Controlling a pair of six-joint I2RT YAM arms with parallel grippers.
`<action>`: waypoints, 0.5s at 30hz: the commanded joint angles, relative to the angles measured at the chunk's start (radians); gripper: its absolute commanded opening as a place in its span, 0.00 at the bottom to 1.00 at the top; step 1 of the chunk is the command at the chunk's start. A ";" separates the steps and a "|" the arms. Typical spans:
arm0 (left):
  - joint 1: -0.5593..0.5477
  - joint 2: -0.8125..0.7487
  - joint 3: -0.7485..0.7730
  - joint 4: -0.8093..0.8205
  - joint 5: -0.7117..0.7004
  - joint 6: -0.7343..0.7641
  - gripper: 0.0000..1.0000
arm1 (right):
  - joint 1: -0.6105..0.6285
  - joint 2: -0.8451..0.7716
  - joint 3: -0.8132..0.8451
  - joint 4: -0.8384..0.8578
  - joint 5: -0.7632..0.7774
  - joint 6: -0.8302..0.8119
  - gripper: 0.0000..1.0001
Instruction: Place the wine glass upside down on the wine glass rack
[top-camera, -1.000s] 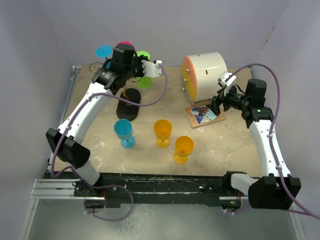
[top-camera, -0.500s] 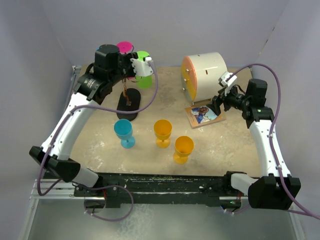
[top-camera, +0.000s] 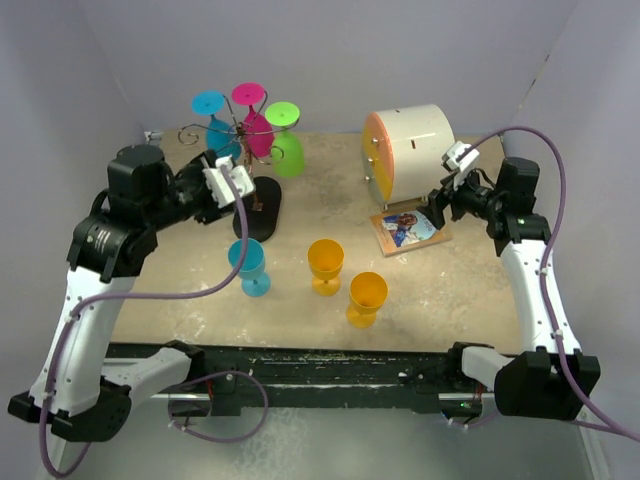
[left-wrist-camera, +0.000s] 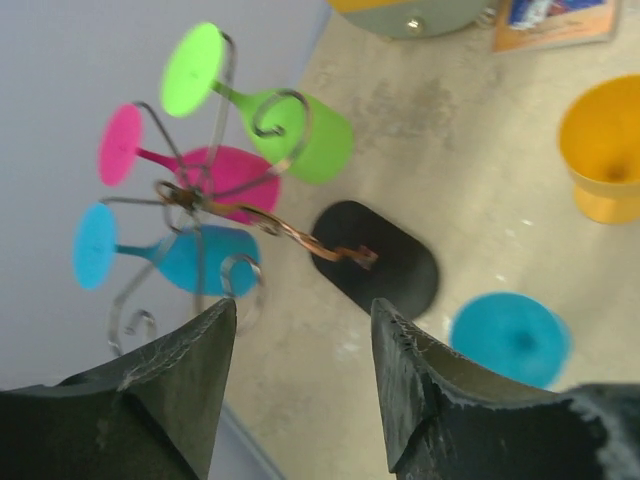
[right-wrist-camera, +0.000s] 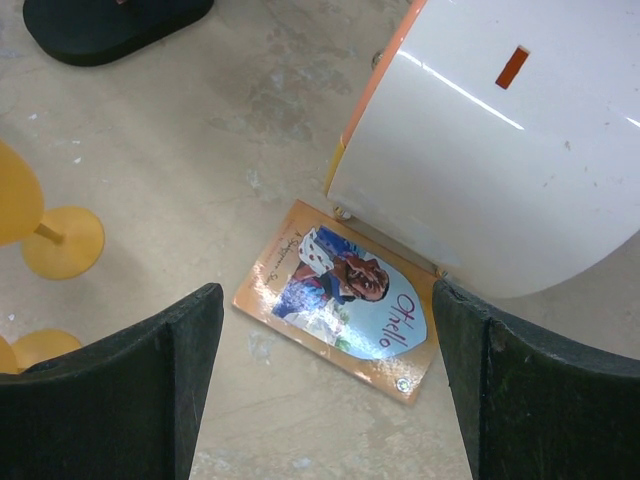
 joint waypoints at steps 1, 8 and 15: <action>0.045 -0.069 -0.122 -0.056 0.142 -0.125 0.61 | -0.015 -0.012 0.007 0.042 -0.027 0.021 0.88; 0.089 -0.164 -0.288 -0.057 0.137 -0.256 0.74 | 0.027 0.052 0.149 -0.298 -0.152 -0.123 0.86; 0.180 -0.213 -0.387 0.002 0.133 -0.335 0.97 | 0.285 0.017 0.177 -0.507 -0.017 -0.237 0.86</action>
